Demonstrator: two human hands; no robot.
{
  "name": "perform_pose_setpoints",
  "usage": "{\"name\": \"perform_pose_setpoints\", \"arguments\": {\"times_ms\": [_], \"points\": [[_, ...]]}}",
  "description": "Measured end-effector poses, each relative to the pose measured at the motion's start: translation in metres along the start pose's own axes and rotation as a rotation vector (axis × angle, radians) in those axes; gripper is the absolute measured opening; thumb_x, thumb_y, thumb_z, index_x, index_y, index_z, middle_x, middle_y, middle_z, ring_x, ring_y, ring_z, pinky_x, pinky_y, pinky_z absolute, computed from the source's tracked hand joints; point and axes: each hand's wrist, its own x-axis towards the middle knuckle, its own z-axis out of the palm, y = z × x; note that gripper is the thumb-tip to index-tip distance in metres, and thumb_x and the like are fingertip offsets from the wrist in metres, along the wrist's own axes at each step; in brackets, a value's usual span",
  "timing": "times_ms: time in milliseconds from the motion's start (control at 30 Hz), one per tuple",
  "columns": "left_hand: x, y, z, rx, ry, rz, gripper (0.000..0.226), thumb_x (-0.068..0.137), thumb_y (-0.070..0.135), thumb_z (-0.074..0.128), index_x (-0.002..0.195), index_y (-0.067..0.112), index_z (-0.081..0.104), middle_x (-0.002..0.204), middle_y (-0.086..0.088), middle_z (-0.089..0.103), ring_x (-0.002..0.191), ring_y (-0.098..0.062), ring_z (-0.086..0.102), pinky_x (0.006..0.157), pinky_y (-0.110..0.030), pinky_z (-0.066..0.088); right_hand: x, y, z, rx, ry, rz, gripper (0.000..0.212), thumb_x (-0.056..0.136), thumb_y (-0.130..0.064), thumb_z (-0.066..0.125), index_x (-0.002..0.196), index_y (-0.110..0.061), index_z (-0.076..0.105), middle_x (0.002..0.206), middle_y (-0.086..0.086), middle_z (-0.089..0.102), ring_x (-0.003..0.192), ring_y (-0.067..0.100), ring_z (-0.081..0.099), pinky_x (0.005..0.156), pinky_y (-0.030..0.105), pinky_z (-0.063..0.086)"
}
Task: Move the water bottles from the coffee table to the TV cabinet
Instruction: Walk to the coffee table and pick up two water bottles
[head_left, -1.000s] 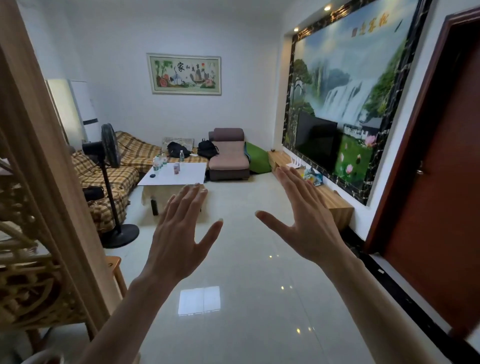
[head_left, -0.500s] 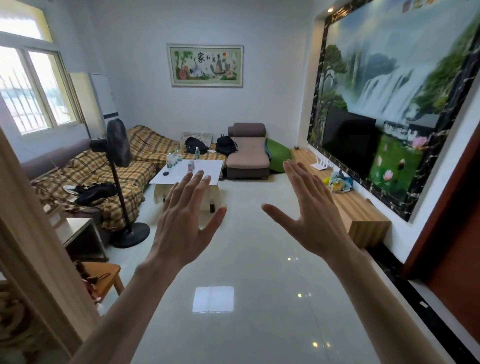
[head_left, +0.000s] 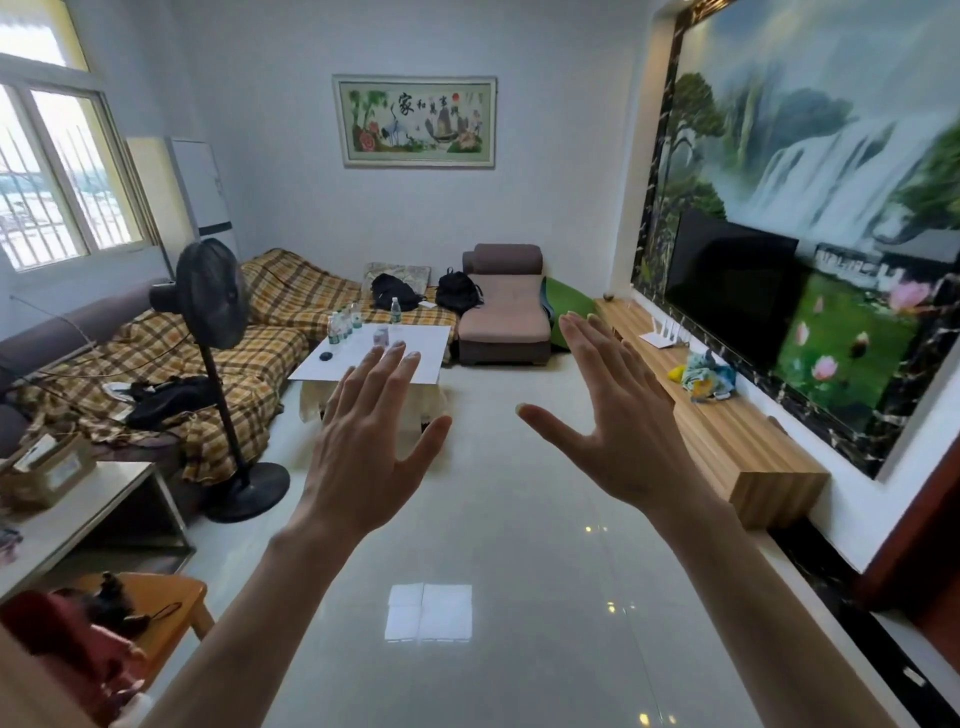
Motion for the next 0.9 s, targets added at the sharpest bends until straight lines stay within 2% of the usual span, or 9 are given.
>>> {"name": "perform_pose_setpoints", "arguments": {"times_ms": [133, 367, 467, 567, 800, 900], "points": [[0.053, -0.041, 0.042, -0.003, -0.003, -0.002, 0.074, 0.102, 0.065, 0.040, 0.160, 0.020, 0.035, 0.171, 0.000, 0.030, 0.162, -0.015, 0.016, 0.129, -0.037, 0.014, 0.059, 0.027, 0.051, -0.003, 0.009, -0.019, 0.092, 0.091, -0.078, 0.042, 0.160, -0.019, 0.025, 0.168, -0.002, 0.026, 0.156, 0.015, 0.017, 0.126, 0.041, 0.019], [0.155, -0.106, 0.115, -0.004, -0.021, 0.020, 0.076, 0.100, 0.066, 0.040, 0.161, 0.019, 0.035, 0.171, -0.001, 0.030, 0.161, -0.018, 0.018, 0.127, -0.038, 0.013, 0.167, 0.071, 0.130, -0.003, 0.026, -0.014, 0.093, 0.090, -0.078, 0.042, 0.159, -0.017, 0.027, 0.167, 0.001, 0.029, 0.156, 0.019, 0.021, 0.125, 0.047, 0.025], [0.192, -0.128, 0.150, -0.028, -0.033, 0.027, 0.078, 0.100, 0.068, 0.036, 0.161, 0.018, 0.036, 0.171, -0.002, 0.031, 0.161, -0.020, 0.019, 0.129, -0.041, 0.017, 0.203, 0.097, 0.159, -0.009, 0.029, 0.003, 0.094, 0.090, -0.079, 0.041, 0.160, -0.017, 0.026, 0.167, 0.000, 0.027, 0.156, 0.017, 0.019, 0.126, 0.046, 0.023], [0.227, -0.145, 0.190, -0.057, -0.032, 0.030, 0.078, 0.101, 0.067, 0.036, 0.161, 0.018, 0.035, 0.170, -0.003, 0.032, 0.161, -0.020, 0.021, 0.129, -0.045, 0.022, 0.236, 0.129, 0.186, -0.024, 0.027, 0.010, 0.094, 0.091, -0.078, 0.043, 0.160, -0.017, 0.025, 0.167, 0.000, 0.026, 0.156, 0.015, 0.017, 0.126, 0.046, 0.022], [0.310, -0.173, 0.301, -0.093, -0.042, 0.045, 0.079, 0.101, 0.070, 0.032, 0.161, 0.018, 0.035, 0.168, -0.003, 0.035, 0.160, -0.017, 0.022, 0.129, -0.045, 0.025, 0.303, 0.219, 0.261, -0.029, 0.040, 0.048, 0.095, 0.090, -0.081, 0.038, 0.160, -0.017, 0.024, 0.167, -0.001, 0.027, 0.155, 0.008, 0.013, 0.126, 0.041, 0.019], [0.358, -0.178, 0.354, -0.102, -0.045, 0.042, 0.079, 0.101, 0.070, 0.032, 0.161, 0.018, 0.033, 0.168, -0.003, 0.036, 0.160, -0.018, 0.022, 0.130, -0.044, 0.024, 0.338, 0.269, 0.292, -0.034, 0.028, 0.064, 0.096, 0.090, -0.081, 0.038, 0.160, -0.018, 0.023, 0.168, -0.001, 0.026, 0.156, 0.010, 0.014, 0.127, 0.040, 0.017]]}}
